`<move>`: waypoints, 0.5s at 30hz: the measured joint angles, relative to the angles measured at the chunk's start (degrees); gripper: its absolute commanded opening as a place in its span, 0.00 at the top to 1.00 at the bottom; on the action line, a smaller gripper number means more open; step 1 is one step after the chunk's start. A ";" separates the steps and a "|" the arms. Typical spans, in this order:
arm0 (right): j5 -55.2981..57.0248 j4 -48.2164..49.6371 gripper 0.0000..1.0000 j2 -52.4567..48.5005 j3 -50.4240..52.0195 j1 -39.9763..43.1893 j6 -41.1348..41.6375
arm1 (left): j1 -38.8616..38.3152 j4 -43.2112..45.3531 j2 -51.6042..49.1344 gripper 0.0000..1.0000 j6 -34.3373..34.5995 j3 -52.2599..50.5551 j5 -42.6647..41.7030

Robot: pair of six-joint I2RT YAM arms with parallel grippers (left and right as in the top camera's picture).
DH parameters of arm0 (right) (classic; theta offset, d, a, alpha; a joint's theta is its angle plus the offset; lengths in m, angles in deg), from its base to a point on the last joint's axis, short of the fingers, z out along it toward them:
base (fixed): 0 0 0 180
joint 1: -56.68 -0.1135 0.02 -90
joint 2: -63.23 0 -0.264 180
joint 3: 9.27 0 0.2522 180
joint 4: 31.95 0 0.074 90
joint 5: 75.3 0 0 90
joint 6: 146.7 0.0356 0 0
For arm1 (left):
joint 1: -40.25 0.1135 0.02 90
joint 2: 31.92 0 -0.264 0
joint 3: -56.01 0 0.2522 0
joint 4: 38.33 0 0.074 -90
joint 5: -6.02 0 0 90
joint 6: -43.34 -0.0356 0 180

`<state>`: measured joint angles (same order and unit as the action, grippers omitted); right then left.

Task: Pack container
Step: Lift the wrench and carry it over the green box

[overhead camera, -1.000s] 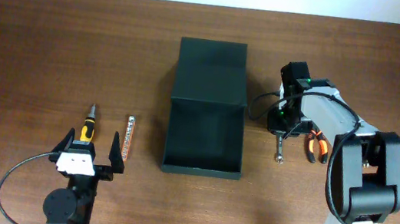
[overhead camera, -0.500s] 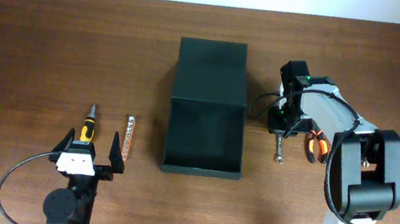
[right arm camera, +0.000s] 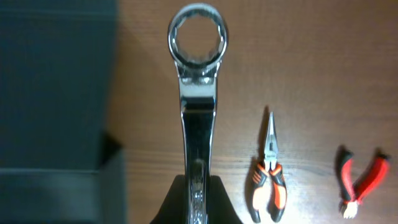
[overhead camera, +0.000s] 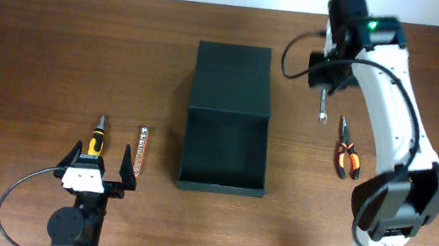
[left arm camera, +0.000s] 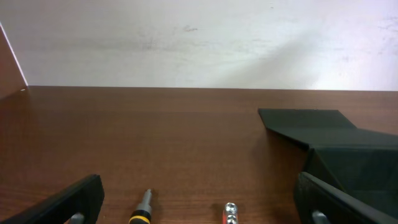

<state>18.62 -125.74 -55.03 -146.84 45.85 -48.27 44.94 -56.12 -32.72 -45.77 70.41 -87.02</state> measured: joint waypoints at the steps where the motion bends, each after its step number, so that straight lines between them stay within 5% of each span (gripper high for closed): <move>1: -0.09 -1.70 0.96 0.00 -3.13 -0.70 0.33 | 0.00 0.00 0.00 0.01 0.00 0.00 0.00; 7: -3.19 -9.92 0.96 0.13 -13.68 -6.73 0.07 | 0.00 0.00 0.00 0.01 0.02 0.00 0.00; 15: -3.37 -12.52 0.96 0.11 -11.63 -18.60 -10.62 | 0.00 0.00 0.00 0.01 0.00 0.00 0.00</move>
<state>15.26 -138.27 -54.92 -158.47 27.25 -58.90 44.94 -56.12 -32.72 -45.77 70.41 -87.02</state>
